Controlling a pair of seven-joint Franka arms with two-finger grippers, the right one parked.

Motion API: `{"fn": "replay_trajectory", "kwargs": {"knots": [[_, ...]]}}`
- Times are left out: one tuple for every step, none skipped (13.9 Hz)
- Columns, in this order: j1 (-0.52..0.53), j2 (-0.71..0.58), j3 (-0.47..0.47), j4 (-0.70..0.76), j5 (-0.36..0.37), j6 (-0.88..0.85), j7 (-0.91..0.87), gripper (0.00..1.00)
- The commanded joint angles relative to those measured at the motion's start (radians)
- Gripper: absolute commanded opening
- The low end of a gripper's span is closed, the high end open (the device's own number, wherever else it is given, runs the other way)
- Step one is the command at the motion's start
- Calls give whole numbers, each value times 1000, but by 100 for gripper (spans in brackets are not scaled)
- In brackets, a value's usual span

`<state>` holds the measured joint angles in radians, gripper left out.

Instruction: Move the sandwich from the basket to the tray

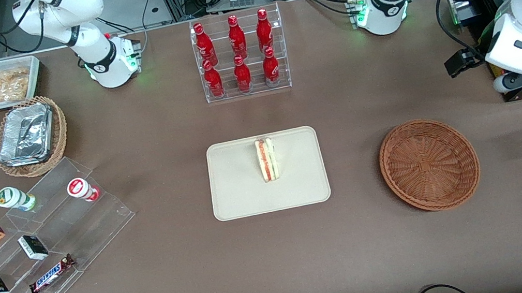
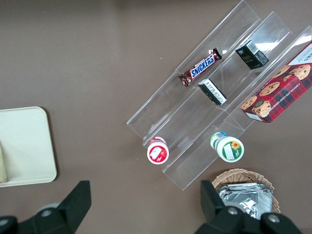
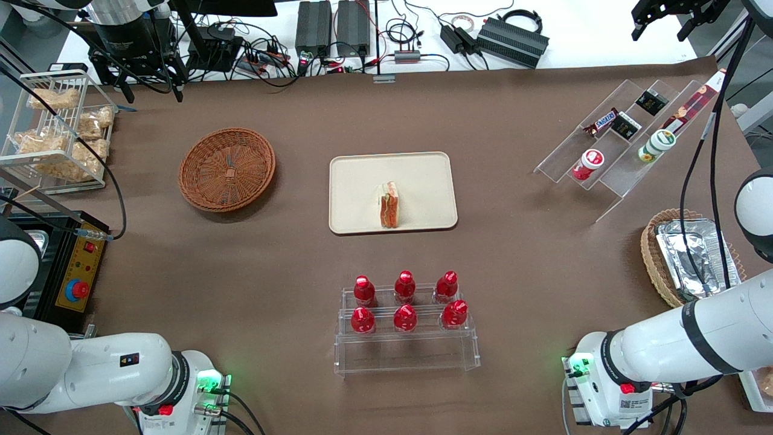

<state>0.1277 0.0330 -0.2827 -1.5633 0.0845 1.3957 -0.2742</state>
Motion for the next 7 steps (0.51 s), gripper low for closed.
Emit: {"fn": "replay_trajectory", "kwargs": {"knots": [[20,-19,0,-8,-22,11,71,100],[23,-16,0,0,-32,9,84,100],[24,2,-1,34,-41,-1,79,100],[24,17,-1,58,-42,-4,76,100],[26,24,-1,63,-42,-6,78,100],[21,24,-1,52,-40,2,82,100],[21,24,-1,52,-40,-4,84,100]]}}
